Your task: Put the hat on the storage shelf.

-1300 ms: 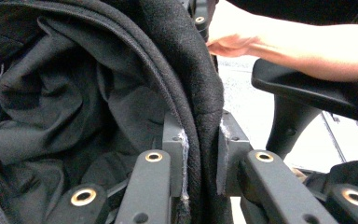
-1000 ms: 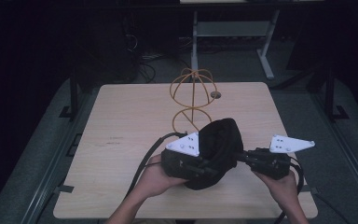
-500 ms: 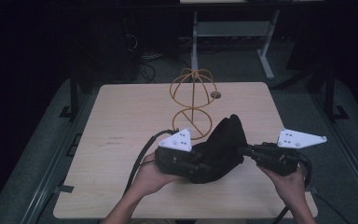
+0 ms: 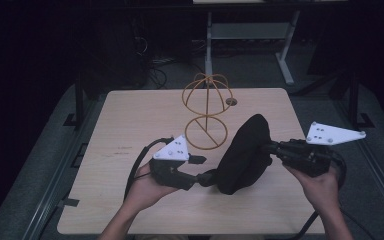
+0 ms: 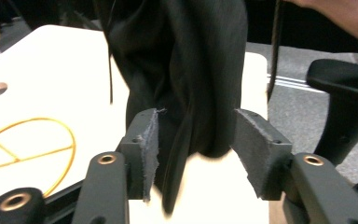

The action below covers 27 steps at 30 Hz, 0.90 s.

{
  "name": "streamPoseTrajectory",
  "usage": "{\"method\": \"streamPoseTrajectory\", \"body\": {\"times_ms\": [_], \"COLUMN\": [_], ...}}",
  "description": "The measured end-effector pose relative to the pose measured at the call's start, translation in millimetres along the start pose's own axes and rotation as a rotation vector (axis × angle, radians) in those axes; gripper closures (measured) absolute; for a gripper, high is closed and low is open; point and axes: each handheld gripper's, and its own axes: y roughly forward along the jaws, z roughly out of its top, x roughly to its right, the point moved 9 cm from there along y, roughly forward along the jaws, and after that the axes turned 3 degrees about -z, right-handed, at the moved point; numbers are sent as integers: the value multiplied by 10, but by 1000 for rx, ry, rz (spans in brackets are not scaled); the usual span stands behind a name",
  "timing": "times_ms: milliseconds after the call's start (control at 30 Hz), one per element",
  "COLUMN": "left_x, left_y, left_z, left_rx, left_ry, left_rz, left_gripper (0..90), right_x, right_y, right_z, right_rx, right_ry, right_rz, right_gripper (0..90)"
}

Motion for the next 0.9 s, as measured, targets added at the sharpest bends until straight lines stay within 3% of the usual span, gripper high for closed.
{"method": "streamPoseTrajectory", "body": {"times_ms": [367, 533, 900], "left_x": [-217, -370, -579], "left_y": [-283, -379, -482], "left_z": [-428, -691, -1105], "left_rx": [-36, -61, -74], "left_ry": [-48, -95, -139], "left_rz": [103, 164, 269], "left_gripper": [408, 370, 325], "right_x": [266, 368, 601], "right_y": [-65, -25, 126], "right_z": [178, 315, 638], "right_rx": [-21, -33, -45], "right_ry": [25, 23, 14], "right_rz": [-66, -81, -118], "right_gripper": [868, 867, 867]}}
